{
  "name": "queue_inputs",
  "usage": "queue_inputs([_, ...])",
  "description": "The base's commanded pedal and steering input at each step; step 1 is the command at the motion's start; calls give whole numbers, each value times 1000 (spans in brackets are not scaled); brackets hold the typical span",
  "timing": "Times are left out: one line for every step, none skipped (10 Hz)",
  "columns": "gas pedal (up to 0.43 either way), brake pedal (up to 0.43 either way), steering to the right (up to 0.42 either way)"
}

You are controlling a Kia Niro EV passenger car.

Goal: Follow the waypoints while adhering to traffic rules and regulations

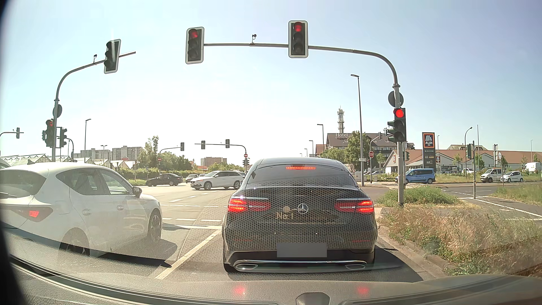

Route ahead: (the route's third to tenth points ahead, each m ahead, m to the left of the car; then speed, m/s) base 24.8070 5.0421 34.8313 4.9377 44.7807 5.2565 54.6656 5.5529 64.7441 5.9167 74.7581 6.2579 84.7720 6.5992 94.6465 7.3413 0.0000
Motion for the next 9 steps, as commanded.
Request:
queue_inputs([0, 250, -1])
queue_inputs([0, 250, -1])
queue_inputs([0, 250, -1])
queue_inputs([0, 250, -1])
queue_inputs([0, 250, -1])
queue_inputs([0, 250, 0])
queue_inputs([0, 250, -1])
queue_inputs([0, 250, 0])
queue_inputs([0, 250, -1])
